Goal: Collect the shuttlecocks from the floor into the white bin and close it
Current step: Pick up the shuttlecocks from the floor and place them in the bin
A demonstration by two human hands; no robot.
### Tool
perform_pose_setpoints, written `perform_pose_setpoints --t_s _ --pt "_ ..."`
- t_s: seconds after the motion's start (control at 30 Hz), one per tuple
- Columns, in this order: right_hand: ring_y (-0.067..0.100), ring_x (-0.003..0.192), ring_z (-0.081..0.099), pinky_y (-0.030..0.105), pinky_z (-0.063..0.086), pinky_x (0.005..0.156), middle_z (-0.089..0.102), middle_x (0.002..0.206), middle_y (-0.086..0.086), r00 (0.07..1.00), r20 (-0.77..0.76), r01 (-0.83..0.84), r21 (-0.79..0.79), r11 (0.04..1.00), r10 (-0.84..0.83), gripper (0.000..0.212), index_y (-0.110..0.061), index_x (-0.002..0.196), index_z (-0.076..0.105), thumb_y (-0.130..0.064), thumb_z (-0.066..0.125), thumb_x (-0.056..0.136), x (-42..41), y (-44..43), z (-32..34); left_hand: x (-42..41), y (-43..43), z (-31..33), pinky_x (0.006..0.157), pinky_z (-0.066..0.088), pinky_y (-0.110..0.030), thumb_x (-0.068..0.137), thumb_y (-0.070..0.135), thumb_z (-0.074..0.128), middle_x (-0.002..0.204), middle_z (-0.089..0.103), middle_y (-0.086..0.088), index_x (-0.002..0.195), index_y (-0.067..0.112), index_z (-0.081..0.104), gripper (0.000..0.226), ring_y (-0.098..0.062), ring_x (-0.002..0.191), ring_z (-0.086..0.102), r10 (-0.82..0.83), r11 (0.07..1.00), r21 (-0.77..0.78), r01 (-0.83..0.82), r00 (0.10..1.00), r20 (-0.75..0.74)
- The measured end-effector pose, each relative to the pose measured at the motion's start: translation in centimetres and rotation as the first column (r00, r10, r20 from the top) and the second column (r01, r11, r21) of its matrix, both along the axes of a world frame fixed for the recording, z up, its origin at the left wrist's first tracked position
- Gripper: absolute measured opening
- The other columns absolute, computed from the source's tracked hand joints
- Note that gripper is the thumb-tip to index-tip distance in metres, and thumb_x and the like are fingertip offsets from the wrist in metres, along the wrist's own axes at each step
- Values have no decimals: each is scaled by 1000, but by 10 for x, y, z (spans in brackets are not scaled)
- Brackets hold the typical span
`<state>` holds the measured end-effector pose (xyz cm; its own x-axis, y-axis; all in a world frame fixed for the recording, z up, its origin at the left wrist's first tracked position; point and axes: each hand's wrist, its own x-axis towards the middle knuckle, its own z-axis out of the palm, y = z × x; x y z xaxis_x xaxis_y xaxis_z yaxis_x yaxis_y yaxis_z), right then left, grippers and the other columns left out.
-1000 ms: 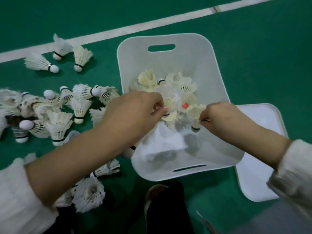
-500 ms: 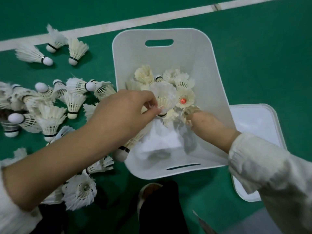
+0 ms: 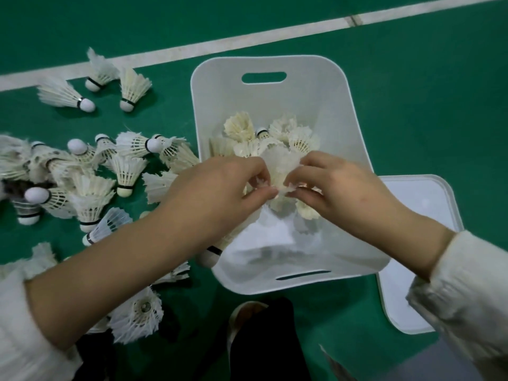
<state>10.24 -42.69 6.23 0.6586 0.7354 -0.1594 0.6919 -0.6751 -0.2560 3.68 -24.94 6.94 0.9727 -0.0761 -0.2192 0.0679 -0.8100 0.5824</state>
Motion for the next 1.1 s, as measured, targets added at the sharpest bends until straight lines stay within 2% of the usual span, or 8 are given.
perform_pose_setpoints --t_s 0.13,0.23,0.33,0.43,0.6,0.8,0.93,1.1 --pt "24 85 62 36 49 72 59 103 1 995 -69 66 -55 996 -70 21 -22 104 67 -33 57 88 5 -9 0 1 11 12 58 38 -14 78 64 32 91 54 19 118 33 41 52 8 69 51 129 973 -192 -127 992 -1" --pt "25 90 61 39 49 79 55 106 1 986 -159 33 -118 992 -52 23 -25 110 64 -29 56 89 -4 -8 -13 6 24 14 63 37 -11 80 60 44 89 49 20 105 30 42 39 6 77 50 166 974 -167 -152 983 72" --pt "26 96 59 39 51 76 53 109 4 983 -181 -50 -203 978 13 28 -21 115 60 -24 48 91 -16 7 -39 12 28 6 66 35 -8 86 30 57 87 49 11 97 22 48 16 -8 78 50 64 997 -43 -59 990 128" --pt "27 96 56 29 37 50 51 108 5 987 -73 -160 -351 923 144 26 -16 113 56 -20 43 92 -16 19 -66 13 29 0 67 35 -14 86 19 59 89 52 8 94 16 58 9 -6 81 47 -26 999 -14 28 984 174" --pt "28 96 54 32 33 58 47 110 8 976 -107 -216 -500 839 187 27 -13 117 52 -7 47 91 -11 27 -92 11 35 -4 75 42 -34 82 25 63 83 61 4 86 15 65 11 -15 85 49 -206 979 43 201 960 190" --pt "30 99 58 40 50 79 53 115 8 980 -198 -78 -342 937 10 52 -21 137 35 -8 51 89 -8 24 -58 10 40 -10 72 47 -42 83 34 57 82 61 8 87 20 62 16 -12 82 47 -214 976 79 203 957 196" --pt "19 87 61 35 49 76 59 103 -5 965 -232 150 101 984 -123 49 -32 134 35 -26 55 90 0 17 5 10 38 -10 71 48 -44 85 30 59 84 61 6 89 19 63 12 -12 85 48 -227 973 88 212 948 222" --pt "13 89 56 32 47 79 55 104 -5 974 -227 10 124 992 18 37 -31 125 50 -28 56 89 2 26 12 8 28 -11 63 46 -37 85 26 60 83 62 4 88 18 64 9 -18 82 51 -266 964 100 248 920 286"
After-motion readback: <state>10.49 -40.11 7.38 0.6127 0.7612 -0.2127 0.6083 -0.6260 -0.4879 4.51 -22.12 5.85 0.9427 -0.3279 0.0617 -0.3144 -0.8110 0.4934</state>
